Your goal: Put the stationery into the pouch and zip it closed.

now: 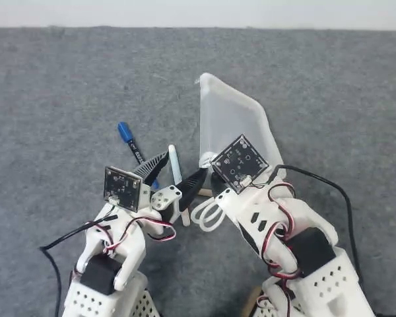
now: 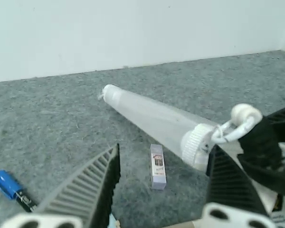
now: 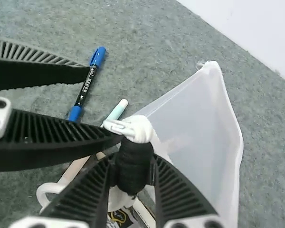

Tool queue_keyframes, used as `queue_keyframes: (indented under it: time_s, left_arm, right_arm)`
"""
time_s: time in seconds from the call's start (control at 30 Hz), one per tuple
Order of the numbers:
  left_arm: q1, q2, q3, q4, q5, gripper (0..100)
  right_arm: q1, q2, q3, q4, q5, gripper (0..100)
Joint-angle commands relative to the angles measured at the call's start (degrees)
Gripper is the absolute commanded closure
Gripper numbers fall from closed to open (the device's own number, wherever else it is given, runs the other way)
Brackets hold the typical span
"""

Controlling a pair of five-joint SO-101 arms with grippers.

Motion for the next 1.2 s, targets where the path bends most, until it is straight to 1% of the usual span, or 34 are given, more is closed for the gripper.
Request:
queue_keyframes:
  time_s: [0.0, 0.17, 0.23, 0.3, 0.37, 0.43, 0.57, 0.67, 0.8, 1.03, 1.17]
  left_arm:
    - [0.09, -1.05, -0.48, -1.76, -0.88, 74]
    - [0.09, -1.05, -0.31, -1.76, -1.05, 77]
    - [0.09, -1.05, 0.48, -1.93, -1.14, 77]
    - [0.09, -1.05, 1.10, -2.29, -2.73, 78]
    - [0.09, -1.05, 1.36, -2.20, -3.87, 81]
    - [0.09, -1.05, 1.27, -2.20, -4.66, 86]
    - [0.09, -1.05, 1.10, -2.20, -7.47, 95]
    - [0.09, -1.05, 0.75, -2.20, -8.70, 99]
    - [0.09, -1.05, 0.22, -1.85, -8.62, 99]
    - [-0.09, -1.05, 0.22, -1.67, -8.70, 99]
    - [-3.69, -1.05, -1.71, 0.79, -8.18, 99]
  right_arm:
    - [-1.01, -1.98, -0.62, -0.75, 0.35, 99.2]
    - [-5.49, -1.98, -0.44, 2.15, 0.70, 99.2]
    - [-5.49, -1.98, -0.44, 2.15, 0.70, 99.2]
    - [-5.49, -2.07, -0.44, 2.07, 0.70, 99.2]
    - [-5.49, -2.07, -0.44, 2.15, 0.70, 99.2]
    - [-5.32, -2.07, -0.44, 2.07, 0.70, 99.2]
    - [-1.80, -2.07, -0.44, 1.80, 0.70, 99.2]
    - [1.80, -2.07, -0.44, 1.89, 0.70, 99.2]
    - [4.97, -2.07, -0.44, 1.89, 0.70, 99.2]
    - [5.49, -2.07, -0.35, 2.42, 0.70, 99.2]
    - [7.96, -1.98, -0.44, 3.30, 0.79, 99.2]
